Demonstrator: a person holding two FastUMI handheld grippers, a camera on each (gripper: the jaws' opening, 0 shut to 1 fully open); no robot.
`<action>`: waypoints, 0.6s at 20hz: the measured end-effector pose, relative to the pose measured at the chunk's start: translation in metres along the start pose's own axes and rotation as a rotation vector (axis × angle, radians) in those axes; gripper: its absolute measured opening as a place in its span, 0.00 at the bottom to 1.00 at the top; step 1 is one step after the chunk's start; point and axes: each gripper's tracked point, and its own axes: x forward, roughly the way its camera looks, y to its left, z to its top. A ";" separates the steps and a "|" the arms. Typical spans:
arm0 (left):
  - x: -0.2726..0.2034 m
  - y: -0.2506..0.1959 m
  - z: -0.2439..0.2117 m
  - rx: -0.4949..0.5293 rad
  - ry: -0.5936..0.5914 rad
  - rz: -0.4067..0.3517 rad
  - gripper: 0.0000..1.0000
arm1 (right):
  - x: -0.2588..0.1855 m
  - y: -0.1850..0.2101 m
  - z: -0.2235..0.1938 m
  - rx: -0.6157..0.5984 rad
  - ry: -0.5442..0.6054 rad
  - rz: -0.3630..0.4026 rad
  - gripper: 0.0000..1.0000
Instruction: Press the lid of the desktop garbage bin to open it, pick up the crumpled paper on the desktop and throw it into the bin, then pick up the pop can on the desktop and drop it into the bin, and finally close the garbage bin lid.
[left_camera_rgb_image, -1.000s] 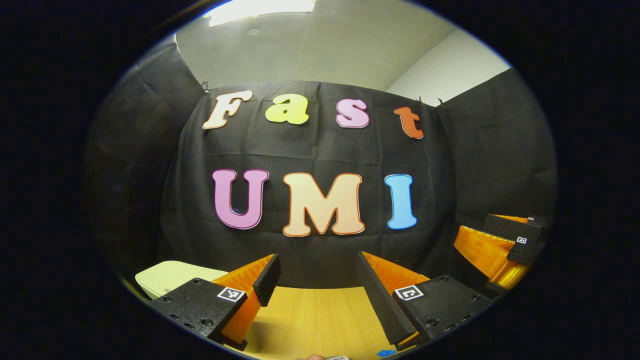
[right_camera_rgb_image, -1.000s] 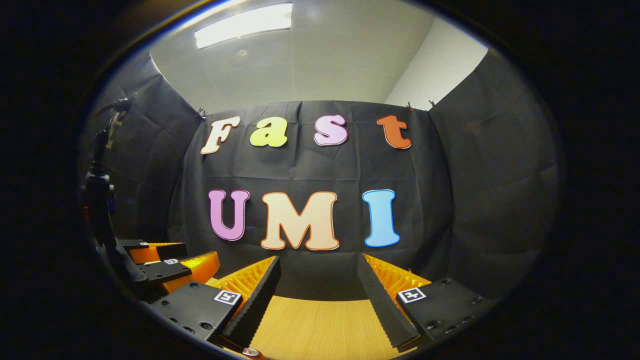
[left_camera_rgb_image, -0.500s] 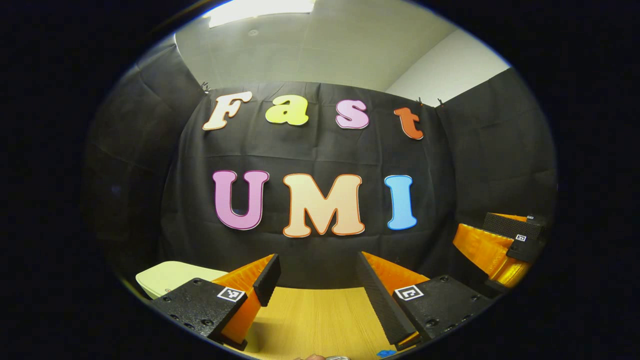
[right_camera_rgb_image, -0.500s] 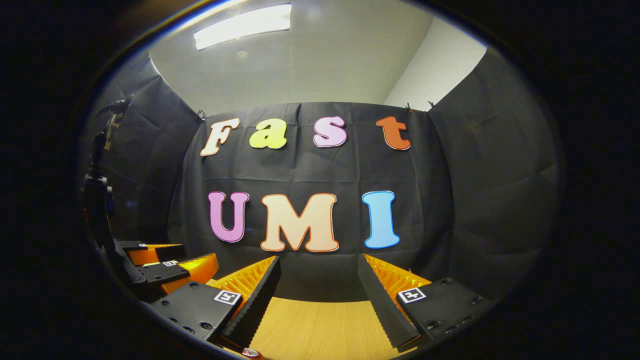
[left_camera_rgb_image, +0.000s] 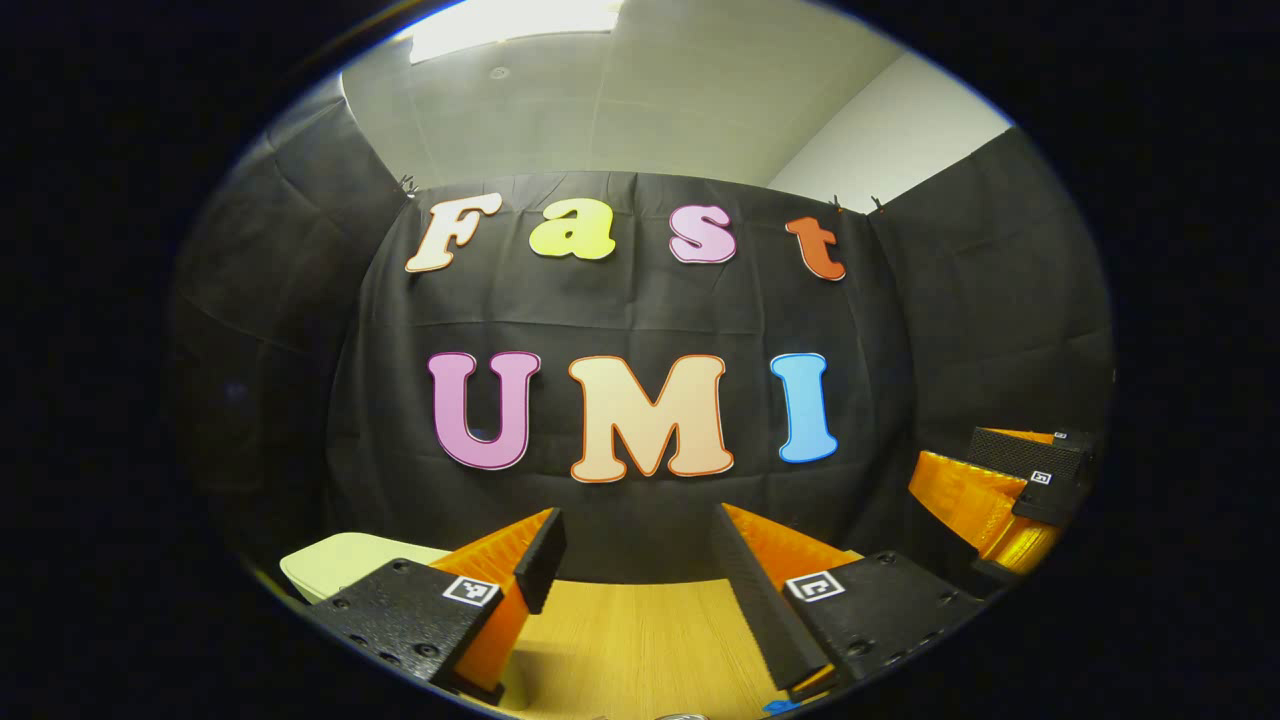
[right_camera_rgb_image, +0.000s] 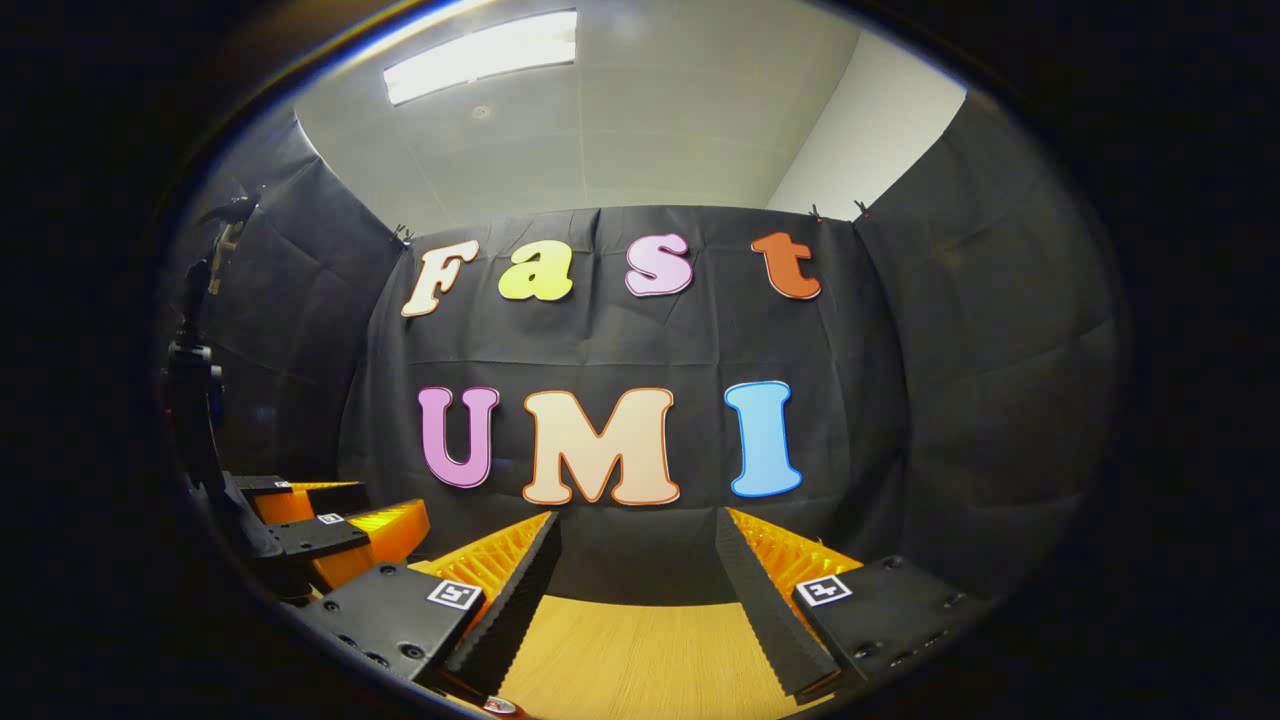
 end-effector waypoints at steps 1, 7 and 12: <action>-0.002 0.004 0.001 0.001 0.001 0.010 0.84 | 0.000 0.000 -0.001 0.001 0.001 0.003 0.97; -0.005 0.024 -0.003 -0.006 0.010 0.054 0.31 | 0.003 0.008 -0.008 0.011 0.018 0.028 0.98; -0.011 0.056 -0.002 0.004 0.006 0.131 0.04 | 0.007 0.023 -0.011 0.018 0.020 0.059 0.97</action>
